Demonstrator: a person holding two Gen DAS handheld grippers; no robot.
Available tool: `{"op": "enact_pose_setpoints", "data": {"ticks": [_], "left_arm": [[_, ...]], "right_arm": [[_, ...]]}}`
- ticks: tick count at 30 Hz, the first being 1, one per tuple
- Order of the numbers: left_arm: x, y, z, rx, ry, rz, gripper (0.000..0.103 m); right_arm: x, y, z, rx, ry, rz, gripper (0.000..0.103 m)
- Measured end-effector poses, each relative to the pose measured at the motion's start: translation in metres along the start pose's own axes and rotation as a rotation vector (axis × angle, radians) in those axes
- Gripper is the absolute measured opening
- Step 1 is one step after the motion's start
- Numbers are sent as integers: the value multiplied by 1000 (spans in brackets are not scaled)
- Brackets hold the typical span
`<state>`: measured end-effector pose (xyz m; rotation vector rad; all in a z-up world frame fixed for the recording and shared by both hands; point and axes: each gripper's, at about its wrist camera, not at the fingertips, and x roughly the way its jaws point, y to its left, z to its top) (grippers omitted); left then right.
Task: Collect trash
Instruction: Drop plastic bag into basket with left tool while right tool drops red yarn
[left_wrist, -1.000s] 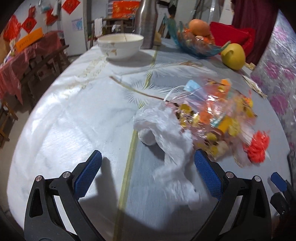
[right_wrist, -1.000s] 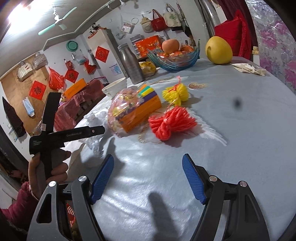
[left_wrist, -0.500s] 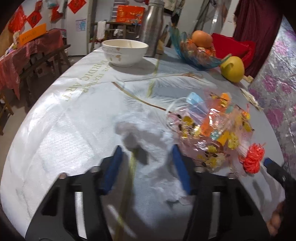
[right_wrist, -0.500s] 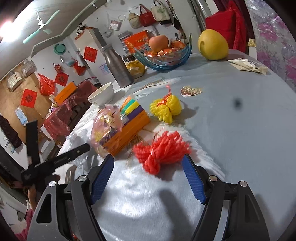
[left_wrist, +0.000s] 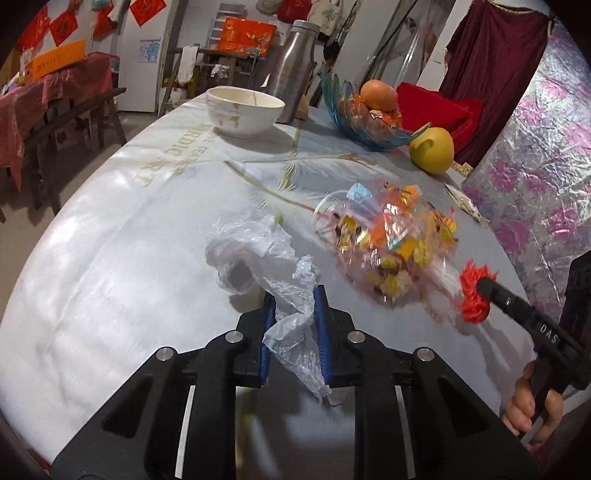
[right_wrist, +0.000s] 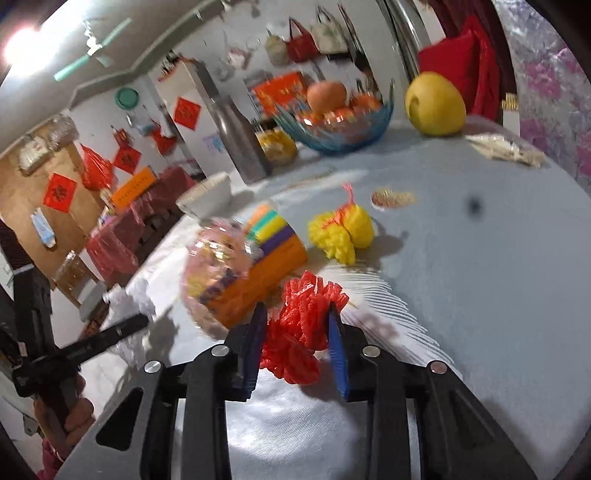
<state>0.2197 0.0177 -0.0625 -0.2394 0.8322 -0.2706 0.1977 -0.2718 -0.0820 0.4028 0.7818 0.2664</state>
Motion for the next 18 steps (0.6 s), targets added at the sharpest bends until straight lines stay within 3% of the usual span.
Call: {"op": "enact_pose_setpoints", "data": {"ticks": [8, 13, 18], "left_arm": [[-57, 33, -23, -84, -64, 46, 22], [-106, 70, -45, -157, -108, 133, 22], [-142, 117, -74, -205, -89, 257, 22]], "right_arm": [[-23, 32, -10, -57, -15, 90, 32], [-37, 61, -17, -105, -20, 163, 32], [-35, 93, -29, -149, 27, 233, 32]]}}
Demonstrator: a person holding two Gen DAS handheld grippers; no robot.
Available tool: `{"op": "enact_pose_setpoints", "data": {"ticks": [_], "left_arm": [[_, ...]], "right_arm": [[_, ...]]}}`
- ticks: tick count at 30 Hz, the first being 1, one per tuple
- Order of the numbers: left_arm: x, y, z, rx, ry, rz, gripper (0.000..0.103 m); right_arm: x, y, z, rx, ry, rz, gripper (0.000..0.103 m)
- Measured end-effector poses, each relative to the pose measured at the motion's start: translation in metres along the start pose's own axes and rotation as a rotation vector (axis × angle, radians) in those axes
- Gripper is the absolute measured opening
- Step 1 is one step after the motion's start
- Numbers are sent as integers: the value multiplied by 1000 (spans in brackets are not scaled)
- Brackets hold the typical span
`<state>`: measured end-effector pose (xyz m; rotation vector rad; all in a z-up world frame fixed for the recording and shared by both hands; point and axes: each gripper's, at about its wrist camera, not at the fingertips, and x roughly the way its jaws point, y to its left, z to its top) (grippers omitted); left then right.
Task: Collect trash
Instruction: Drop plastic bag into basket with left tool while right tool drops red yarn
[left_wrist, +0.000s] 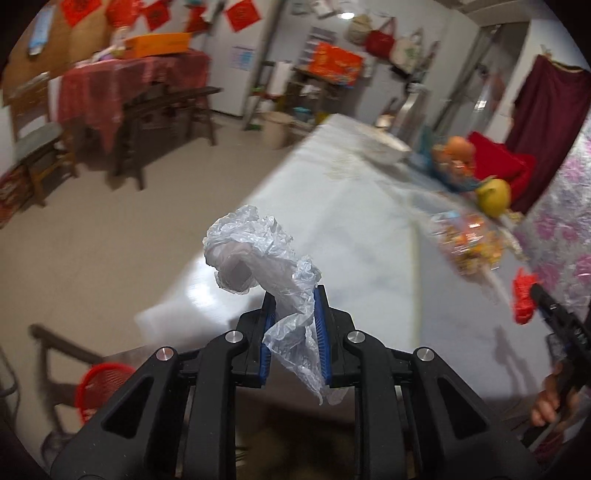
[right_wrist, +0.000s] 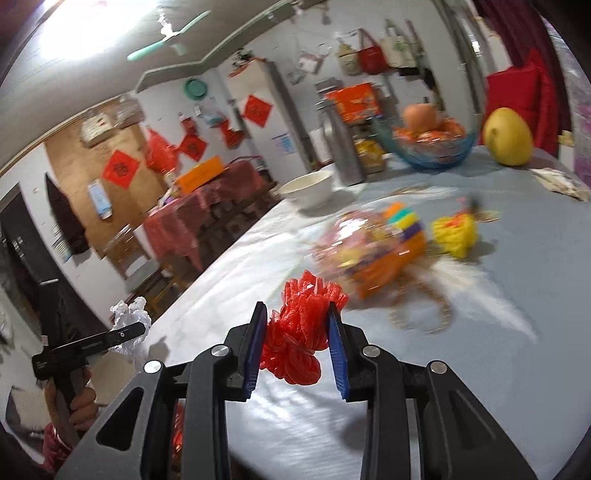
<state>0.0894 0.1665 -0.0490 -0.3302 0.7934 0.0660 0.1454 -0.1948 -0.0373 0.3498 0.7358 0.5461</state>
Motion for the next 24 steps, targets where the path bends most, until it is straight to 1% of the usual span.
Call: {"op": "enact_pose_setpoints", "data": {"ticks": [1, 4, 6, 10, 12, 14, 15, 17, 20, 21, 22, 23, 24], "left_arm": [[-2, 9, -3, -4, 10, 19, 22], [-4, 47, -12, -10, 71, 86, 22], [0, 64, -19, -5, 110, 116, 22], [7, 106, -45, -1, 198, 163, 22], [8, 129, -58, -18, 230, 169, 22], [13, 153, -74, -48, 271, 173, 22], [14, 163, -80, -62, 286, 173, 22], [22, 187, -93, -100, 343, 166, 22], [31, 206, -104, -120, 399, 170, 25], [32, 210, -105, -120, 404, 171, 34], [31, 217, -107, -125, 403, 179, 48], [29, 221, -109, -131, 399, 186, 56], [26, 226, -108, -144, 389, 192, 70]], "right_arm": [[4, 9, -3, -10, 15, 14, 32], [21, 36, -11, -42, 69, 60, 32], [30, 53, -17, -57, 101, 86, 32], [61, 102, -35, -97, 201, 161, 32], [76, 127, -45, -125, 250, 191, 32], [95, 162, -59, -179, 312, 215, 32], [99, 173, -63, -194, 329, 221, 32], [112, 203, -77, -238, 381, 245, 32], [126, 239, -95, -301, 444, 265, 32], [130, 249, -100, -316, 460, 270, 32], [134, 259, -106, -329, 479, 276, 32], [137, 267, -111, -338, 493, 280, 32], [141, 275, -117, -349, 511, 283, 32]]}}
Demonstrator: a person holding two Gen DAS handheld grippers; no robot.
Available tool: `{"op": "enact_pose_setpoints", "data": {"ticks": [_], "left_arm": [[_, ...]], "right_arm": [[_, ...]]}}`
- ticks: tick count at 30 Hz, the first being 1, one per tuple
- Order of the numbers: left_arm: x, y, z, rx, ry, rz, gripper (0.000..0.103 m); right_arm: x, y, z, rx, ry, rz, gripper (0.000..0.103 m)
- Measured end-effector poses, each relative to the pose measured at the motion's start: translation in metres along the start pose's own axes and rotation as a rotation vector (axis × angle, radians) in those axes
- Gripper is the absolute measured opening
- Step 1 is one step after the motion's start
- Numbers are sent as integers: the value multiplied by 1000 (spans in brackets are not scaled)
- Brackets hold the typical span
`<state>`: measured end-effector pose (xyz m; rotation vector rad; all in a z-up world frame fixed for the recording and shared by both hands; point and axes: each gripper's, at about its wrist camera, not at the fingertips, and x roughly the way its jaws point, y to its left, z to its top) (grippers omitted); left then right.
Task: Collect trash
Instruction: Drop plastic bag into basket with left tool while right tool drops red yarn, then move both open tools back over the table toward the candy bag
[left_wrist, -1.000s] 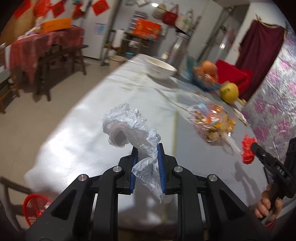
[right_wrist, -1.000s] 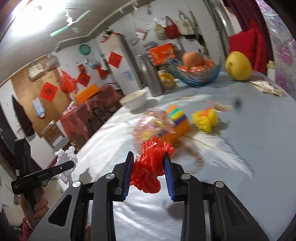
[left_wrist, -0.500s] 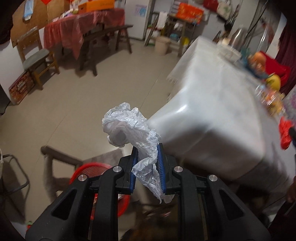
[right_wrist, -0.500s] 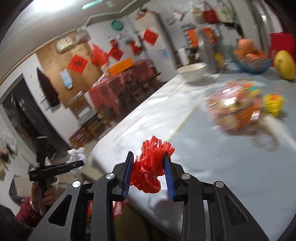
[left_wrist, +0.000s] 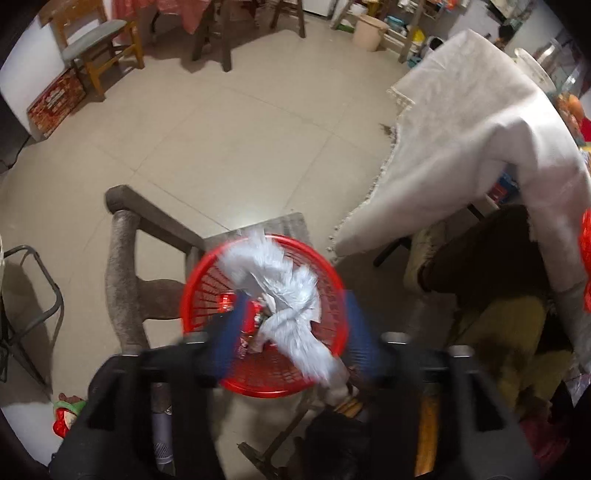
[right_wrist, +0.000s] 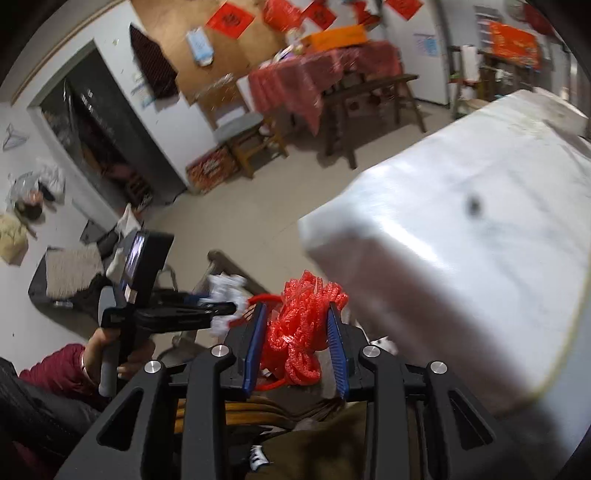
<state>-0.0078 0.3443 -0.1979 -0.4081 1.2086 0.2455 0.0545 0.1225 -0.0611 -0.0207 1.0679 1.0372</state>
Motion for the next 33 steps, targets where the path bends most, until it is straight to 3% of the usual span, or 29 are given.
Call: {"op": "enact_pose_setpoints", "data": {"ticks": [1, 4, 12, 14, 16, 23, 28, 33], "left_arm": [[-2, 3, 0, -10, -8, -4, 77], [-8, 17, 3, -36, -33, -9, 81], [-25, 50, 13, -101, -122, 111, 91], [-31, 58, 15, -128, -139, 111, 91], [-39, 65, 17, -155, -152, 111, 92], [-58, 70, 22, -172, -197, 105, 94], [-59, 50, 24, -127, -193, 103, 94], [-76, 19, 24, -69, -241, 99, 94]], "right_arm": [[5, 3, 0, -4, 12, 3, 32], [26, 18, 2, -22, 62, 10, 32], [76, 55, 5, -89, 183, 69, 33], [89, 69, 6, -112, 213, 113, 38], [97, 77, 11, -129, 228, 152, 53], [75, 70, 15, -152, 150, 84, 57], [58, 49, 8, -113, 126, 59, 57], [36, 31, -2, -83, 76, 38, 57]]}}
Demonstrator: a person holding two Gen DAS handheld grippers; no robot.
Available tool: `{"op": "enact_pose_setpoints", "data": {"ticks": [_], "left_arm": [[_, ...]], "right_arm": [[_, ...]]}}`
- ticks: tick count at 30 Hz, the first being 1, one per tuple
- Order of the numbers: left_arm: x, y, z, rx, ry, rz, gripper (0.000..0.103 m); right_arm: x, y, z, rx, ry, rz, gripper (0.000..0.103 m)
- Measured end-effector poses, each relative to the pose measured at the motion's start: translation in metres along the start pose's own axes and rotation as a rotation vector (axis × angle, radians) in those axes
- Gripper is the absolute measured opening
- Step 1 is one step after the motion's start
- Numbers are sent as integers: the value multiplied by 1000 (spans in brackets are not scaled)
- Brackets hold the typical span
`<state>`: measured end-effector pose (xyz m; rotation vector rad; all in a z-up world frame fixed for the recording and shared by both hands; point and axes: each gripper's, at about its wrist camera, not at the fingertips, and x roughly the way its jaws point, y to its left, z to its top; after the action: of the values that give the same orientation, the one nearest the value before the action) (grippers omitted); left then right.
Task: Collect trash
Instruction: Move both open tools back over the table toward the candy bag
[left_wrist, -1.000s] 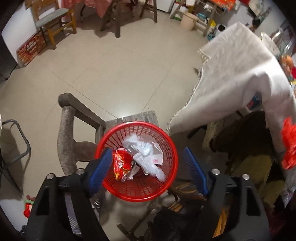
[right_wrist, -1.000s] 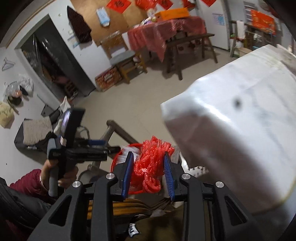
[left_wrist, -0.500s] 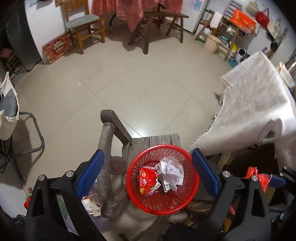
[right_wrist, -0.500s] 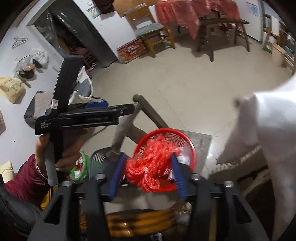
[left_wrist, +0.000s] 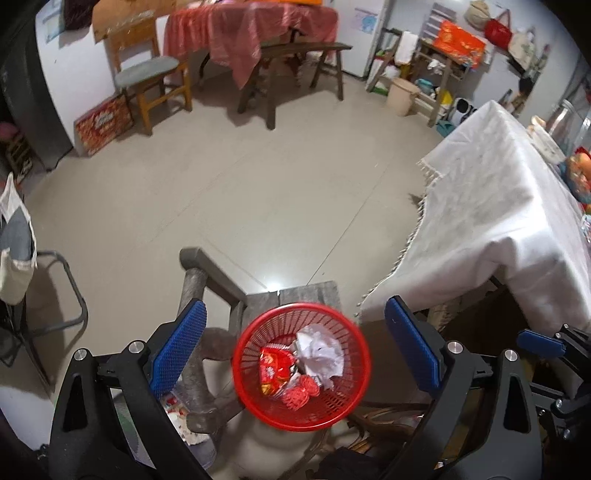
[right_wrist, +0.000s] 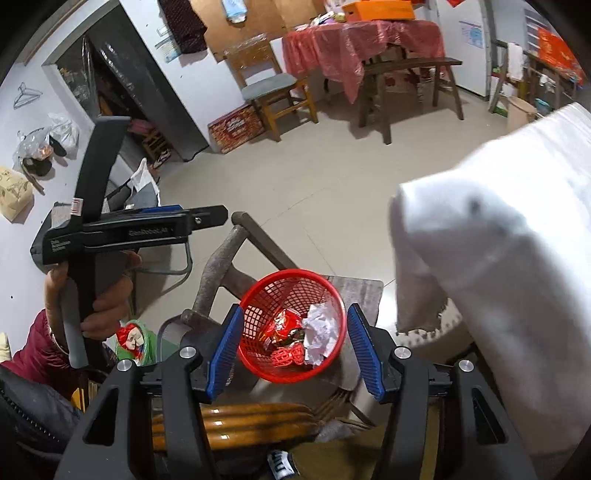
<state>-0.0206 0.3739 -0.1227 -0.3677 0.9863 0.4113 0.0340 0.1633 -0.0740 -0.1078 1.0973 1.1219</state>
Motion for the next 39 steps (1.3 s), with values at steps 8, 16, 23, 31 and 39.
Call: {"op": "enact_pose_setpoints", "data": {"ticks": [8, 16, 23, 31, 39], "left_arm": [[-44, -75, -4, 151, -85, -34, 95], [-81, -166, -22, 307, -211, -34, 96], [-97, -239, -40, 369, -308, -83, 96], [-92, -253, -42, 381, -347, -94, 96], [-93, -259, -46, 379, -342, -138, 96]], "right_arm": [[-61, -31, -22, 59, -146, -43, 63], [-139, -80, -59, 184, -339, -92, 68], [-197, -114, -74, 283, -492, -190, 75], [-224, -134, -82, 321, -571, -358, 79], [-232, -151, -101, 421, -603, -417, 79]]}}
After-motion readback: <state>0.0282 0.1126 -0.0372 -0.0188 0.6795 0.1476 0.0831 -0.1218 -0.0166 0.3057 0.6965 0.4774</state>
